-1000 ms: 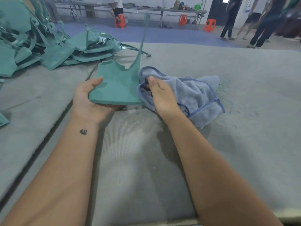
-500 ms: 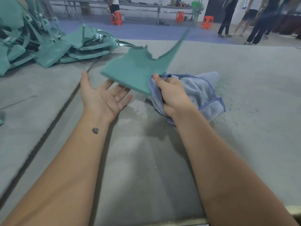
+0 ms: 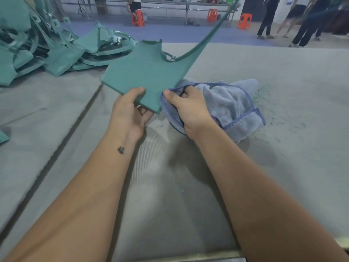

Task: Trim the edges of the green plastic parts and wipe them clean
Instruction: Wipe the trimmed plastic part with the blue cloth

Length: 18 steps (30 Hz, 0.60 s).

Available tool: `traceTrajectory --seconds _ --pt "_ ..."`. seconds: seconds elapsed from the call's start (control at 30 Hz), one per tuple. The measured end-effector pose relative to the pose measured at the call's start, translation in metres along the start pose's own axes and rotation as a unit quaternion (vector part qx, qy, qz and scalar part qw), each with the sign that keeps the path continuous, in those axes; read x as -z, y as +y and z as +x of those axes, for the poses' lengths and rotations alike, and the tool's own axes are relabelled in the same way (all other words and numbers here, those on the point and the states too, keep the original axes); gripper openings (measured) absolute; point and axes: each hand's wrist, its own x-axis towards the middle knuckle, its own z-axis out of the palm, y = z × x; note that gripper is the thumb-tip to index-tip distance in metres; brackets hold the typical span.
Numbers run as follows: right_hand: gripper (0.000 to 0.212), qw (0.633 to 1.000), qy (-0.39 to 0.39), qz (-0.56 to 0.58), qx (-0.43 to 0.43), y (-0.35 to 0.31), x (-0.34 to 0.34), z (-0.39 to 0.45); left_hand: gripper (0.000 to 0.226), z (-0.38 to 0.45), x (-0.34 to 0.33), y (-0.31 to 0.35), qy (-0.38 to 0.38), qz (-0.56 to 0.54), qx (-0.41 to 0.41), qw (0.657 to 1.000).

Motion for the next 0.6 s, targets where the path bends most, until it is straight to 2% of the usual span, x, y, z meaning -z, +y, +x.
traceTrajectory --seconds 0.13,0.23,0.3,0.43,0.6 --pt "0.03 0.997 -0.031 0.066 -0.014 0.001 -0.003 -0.006 0.017 -0.006 -0.005 -0.007 -0.038 0.072 -0.05 0.995" --pt "0.027 0.994 -0.026 0.109 0.006 -0.002 -0.002 -0.007 0.02 -0.005 -0.006 -0.006 -0.068 0.081 -0.024 0.994" --pt "0.026 0.995 -0.002 0.103 0.011 -0.005 -0.004 -0.007 0.022 -0.004 -0.003 0.0 -0.082 0.097 -0.007 0.992" --pt "0.025 0.991 0.103 0.088 0.016 -0.014 0.01 -0.003 0.024 -0.006 0.007 0.013 -0.086 0.166 -0.014 0.982" --pt "0.022 0.989 0.136 0.028 0.059 -0.019 0.028 -0.001 0.024 -0.014 0.017 0.028 -0.066 0.178 0.01 0.982"
